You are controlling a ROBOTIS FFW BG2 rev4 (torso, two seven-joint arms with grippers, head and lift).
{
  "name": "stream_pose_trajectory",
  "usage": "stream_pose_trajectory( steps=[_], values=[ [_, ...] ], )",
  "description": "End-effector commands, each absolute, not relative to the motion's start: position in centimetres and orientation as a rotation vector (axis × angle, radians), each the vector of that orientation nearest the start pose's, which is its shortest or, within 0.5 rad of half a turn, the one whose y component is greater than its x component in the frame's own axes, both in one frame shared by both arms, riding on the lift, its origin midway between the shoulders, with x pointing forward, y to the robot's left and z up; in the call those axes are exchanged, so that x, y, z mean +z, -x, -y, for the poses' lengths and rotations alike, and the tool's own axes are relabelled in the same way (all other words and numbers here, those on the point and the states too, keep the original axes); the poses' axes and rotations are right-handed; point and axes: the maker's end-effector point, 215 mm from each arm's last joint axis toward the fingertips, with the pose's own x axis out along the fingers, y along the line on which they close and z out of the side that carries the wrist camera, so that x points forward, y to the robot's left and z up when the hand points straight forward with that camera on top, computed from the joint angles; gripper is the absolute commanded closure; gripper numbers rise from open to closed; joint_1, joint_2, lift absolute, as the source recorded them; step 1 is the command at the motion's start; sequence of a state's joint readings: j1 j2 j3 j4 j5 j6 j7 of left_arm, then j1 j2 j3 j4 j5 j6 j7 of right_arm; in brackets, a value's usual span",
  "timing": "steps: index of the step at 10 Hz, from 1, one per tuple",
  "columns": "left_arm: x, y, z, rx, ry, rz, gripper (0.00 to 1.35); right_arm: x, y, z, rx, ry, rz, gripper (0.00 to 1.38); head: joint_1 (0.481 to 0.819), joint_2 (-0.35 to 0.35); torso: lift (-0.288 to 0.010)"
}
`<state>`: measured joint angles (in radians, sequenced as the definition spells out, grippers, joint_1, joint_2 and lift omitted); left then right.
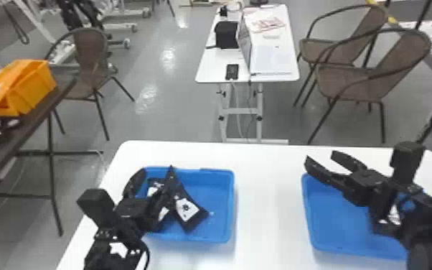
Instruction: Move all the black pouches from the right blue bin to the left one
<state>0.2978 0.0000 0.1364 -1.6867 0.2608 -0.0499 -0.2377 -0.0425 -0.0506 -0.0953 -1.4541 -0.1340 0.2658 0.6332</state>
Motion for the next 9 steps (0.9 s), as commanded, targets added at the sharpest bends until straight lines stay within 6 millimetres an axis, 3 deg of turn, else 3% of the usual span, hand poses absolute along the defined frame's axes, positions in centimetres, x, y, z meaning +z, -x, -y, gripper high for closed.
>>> stream_pose_trajectory(
  steps=[1,3,5,7,9],
  values=[
    [-39.3,-49.2,-26.1,-0.076,0.271,-0.045,0.25,-44.4,-54.8,20.6,0.432,-0.138,-0.313,0.31,0.695,0.108,0.0],
    [-37.8,-49.0,-26.7,-0.059,0.292,-0.01,0.25,-47.4,-51.9,26.2,0.243,-0.118,-0.35,0.31,0.695,0.053,0.0],
    [-37.4,-48.8,-27.0,-0.049,0.301,0.001,0.25,-51.2,-49.5,29.8,0.098,-0.104,-0.417,0.31,0.695,-0.003,0.0],
    [-37.5,-48.7,-26.9,-0.049,0.307,-0.004,0.25,-54.6,-48.5,31.3,0.032,-0.13,-0.47,0.31,0.695,-0.034,0.0],
    [-37.5,-48.6,-27.0,-0.048,0.314,-0.003,0.25,-57.3,-48.8,32.6,-0.03,-0.129,-0.511,0.31,0.695,-0.055,0.0]
  ],
)
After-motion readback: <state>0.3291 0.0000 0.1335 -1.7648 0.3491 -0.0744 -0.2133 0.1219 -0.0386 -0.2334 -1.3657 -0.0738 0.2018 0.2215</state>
